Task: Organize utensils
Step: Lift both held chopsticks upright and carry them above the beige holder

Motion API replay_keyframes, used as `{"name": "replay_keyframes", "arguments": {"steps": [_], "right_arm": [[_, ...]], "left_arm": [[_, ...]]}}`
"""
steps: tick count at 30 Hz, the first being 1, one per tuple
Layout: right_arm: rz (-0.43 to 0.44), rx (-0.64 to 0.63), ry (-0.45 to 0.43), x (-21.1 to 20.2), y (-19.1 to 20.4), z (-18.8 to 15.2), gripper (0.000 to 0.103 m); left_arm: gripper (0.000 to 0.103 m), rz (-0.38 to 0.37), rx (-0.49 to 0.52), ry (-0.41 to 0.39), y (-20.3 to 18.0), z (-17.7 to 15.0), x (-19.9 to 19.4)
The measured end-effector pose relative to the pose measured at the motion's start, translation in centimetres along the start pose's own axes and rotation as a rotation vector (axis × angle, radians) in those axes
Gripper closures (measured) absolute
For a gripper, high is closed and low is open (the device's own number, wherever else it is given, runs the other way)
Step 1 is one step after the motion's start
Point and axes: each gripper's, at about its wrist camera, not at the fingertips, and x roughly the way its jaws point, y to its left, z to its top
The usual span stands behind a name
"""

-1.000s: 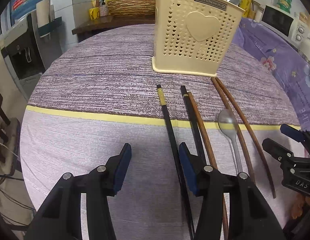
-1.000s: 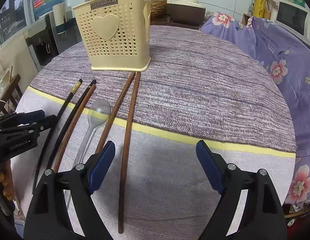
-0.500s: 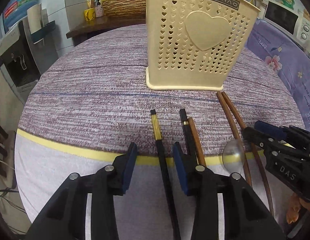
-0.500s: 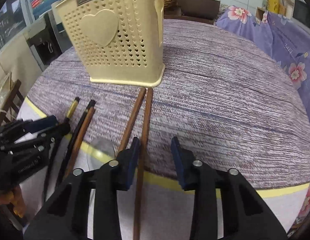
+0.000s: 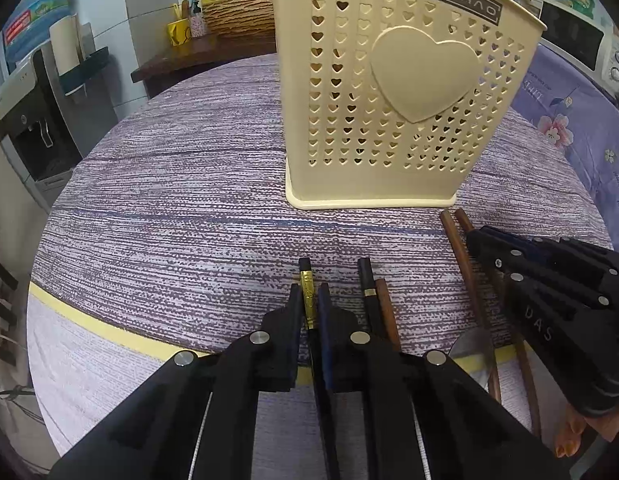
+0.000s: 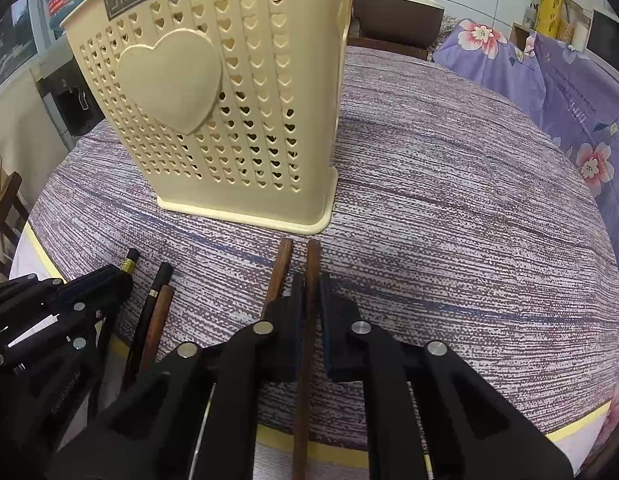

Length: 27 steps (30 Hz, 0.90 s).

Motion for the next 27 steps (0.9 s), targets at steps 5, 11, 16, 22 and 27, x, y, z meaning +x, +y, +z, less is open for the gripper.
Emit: {"name": "replay_keyframes", "arguments": {"steps": [5,11,16,22,27], "right_arm": [[0.069,0.043,-0.021,-0.7,-1.1,0.0,0.095],[0.178,0.094,-0.101,-5.2,-2.7,-0.6,0.095],[0.224,0.107,-0.245,-11.6,-4.1,-1.0,0.095],[0.229,0.054,-0.405,-19.3,-4.9,-1.6,0.095],[0.219,0.021,-0.485,-23.9,-4.6,-2.2,0.095]], "left_arm": [[0.094,-0.025,-0.021,-0.004,0.4,0.1,-0.1],[0.094,-0.080,-0.052,-0.075,1.3,0.4,-3.4],[0.094,-0.114,-0.071,-0.204,2.7,0.9,-9.3],[0.095,-0.127,-0.067,-0.356,3.8,1.0,-16.1],[0.095,-0.130,-0.074,-0.444,4.5,1.2,-19.4]]}}
